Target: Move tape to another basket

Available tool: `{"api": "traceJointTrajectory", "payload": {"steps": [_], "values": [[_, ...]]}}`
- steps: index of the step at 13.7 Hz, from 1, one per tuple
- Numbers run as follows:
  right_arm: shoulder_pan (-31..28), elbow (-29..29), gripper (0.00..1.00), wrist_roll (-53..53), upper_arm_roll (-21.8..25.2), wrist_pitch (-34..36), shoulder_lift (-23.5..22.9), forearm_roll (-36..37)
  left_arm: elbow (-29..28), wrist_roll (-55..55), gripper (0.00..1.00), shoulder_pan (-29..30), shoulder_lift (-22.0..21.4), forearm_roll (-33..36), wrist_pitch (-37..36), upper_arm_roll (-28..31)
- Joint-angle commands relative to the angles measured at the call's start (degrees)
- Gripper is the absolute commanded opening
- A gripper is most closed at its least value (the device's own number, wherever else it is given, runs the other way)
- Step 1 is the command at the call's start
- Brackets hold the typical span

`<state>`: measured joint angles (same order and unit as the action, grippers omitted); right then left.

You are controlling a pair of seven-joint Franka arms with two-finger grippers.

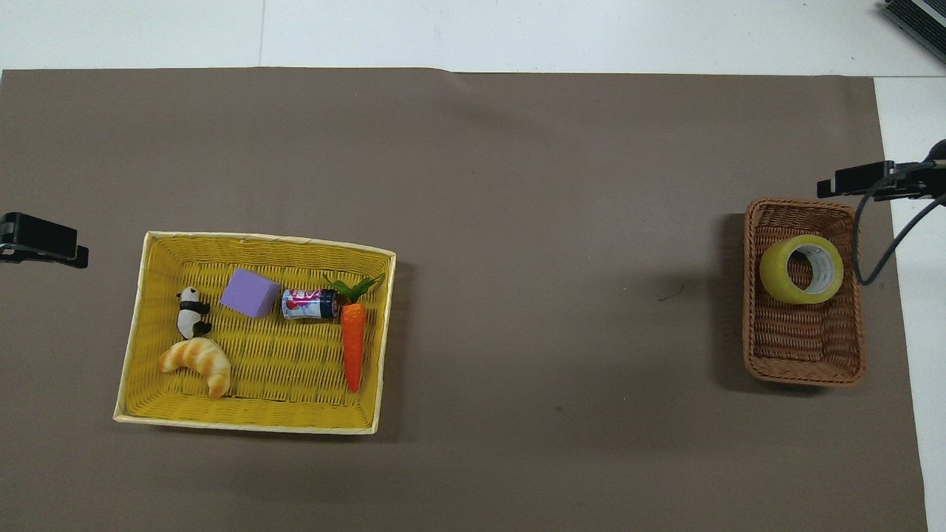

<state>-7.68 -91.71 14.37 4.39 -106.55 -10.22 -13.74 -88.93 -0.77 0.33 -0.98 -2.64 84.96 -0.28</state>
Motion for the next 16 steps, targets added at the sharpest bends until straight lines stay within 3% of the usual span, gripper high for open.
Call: {"api": "traceJointTrajectory", "payload": {"steps": [1, 5, 9, 16], "values": [[2.9, -1.0, 1.0, -7.0, -0.2, 2.6, 3.9, 5.2, 0.1, 0.7, 1.0, -0.7, -0.3, 1.0, -0.8, 0.6], [5.3, -0.3, 1.0, -13.4, -0.2, 9.5, 8.7, 9.5, 0.1, 0.7, 1.0, -0.7, -0.3, 1.0, -0.8, 0.6], [7.8, 4.2, 1.0, -17.4, -0.3, 17.2, 10.5, 13.0, 0.1, 0.7, 1.0, -0.7, -0.3, 1.0, -0.8, 0.6], [8.9, 2.7, 1.0, -20.6, -1.0, 16.6, 11.9, 13.4, 0.1, 0.7, 1.0, -0.7, -0.3, 1.0, -0.8, 0.6]]}}
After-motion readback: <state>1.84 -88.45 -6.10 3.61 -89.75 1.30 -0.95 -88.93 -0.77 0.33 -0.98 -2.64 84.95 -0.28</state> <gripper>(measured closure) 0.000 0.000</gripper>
